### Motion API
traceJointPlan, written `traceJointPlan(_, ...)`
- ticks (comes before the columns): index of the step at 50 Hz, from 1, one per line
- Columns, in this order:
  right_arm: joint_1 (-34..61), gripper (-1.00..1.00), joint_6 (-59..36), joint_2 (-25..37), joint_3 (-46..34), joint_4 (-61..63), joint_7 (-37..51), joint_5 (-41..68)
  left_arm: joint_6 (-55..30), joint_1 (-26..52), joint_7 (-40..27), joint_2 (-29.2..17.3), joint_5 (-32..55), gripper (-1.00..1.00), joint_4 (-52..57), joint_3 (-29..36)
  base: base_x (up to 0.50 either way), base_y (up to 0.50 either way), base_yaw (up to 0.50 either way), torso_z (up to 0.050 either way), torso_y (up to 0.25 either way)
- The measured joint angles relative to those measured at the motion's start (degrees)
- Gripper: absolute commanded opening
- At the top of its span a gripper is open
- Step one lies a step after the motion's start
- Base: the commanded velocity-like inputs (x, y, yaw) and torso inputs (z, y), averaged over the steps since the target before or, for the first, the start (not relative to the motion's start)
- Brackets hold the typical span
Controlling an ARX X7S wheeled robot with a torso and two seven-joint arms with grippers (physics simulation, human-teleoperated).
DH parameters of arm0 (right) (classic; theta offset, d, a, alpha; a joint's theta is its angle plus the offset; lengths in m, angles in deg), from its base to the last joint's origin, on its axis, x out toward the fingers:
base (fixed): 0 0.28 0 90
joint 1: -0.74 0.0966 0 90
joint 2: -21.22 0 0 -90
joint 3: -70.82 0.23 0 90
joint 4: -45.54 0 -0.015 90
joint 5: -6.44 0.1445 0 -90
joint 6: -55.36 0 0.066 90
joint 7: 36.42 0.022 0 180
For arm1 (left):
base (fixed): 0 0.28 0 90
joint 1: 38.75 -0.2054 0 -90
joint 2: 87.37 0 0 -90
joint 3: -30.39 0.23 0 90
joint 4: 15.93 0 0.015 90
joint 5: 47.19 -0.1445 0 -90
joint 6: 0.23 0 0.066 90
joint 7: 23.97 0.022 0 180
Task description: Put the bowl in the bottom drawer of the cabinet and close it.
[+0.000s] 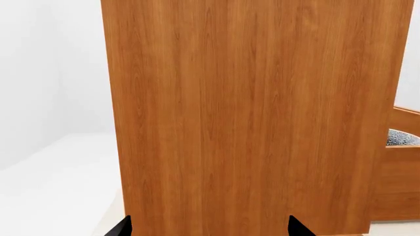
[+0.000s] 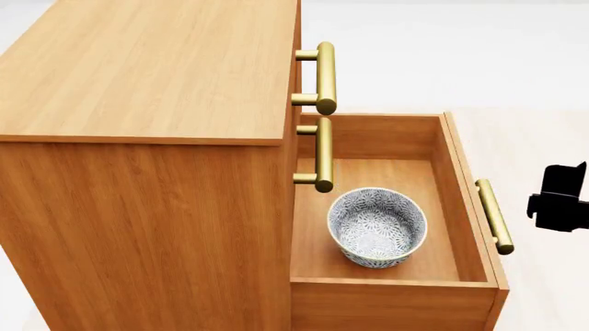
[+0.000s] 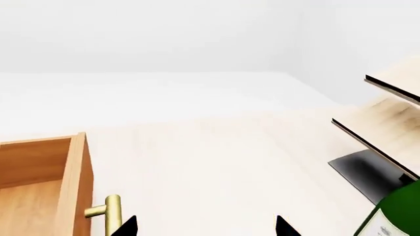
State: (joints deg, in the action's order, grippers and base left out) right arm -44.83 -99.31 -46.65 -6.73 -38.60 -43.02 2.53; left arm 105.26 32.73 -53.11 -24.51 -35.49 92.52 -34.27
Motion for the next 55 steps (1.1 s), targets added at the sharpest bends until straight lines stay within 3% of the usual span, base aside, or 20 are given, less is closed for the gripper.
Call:
traceJointPlan(23,-9.7,1.0,3.5,-0.4,4.5,3.6,0.5,0.2,-0.2,0.2,-0.3,0.0,-0.1,1.0,0.0,0.2,0.0,0.0,0.0,0.0,0.0)
traceJointPlan(55,-16.0,1.0,12.4,-1.5,3.2,-5.1,2.5,-0.8,-0.1,0.2,-0.5,-0.3,-0.1,1.0,0.0,0.4,0.0,0.0,0.0,0.0,0.0)
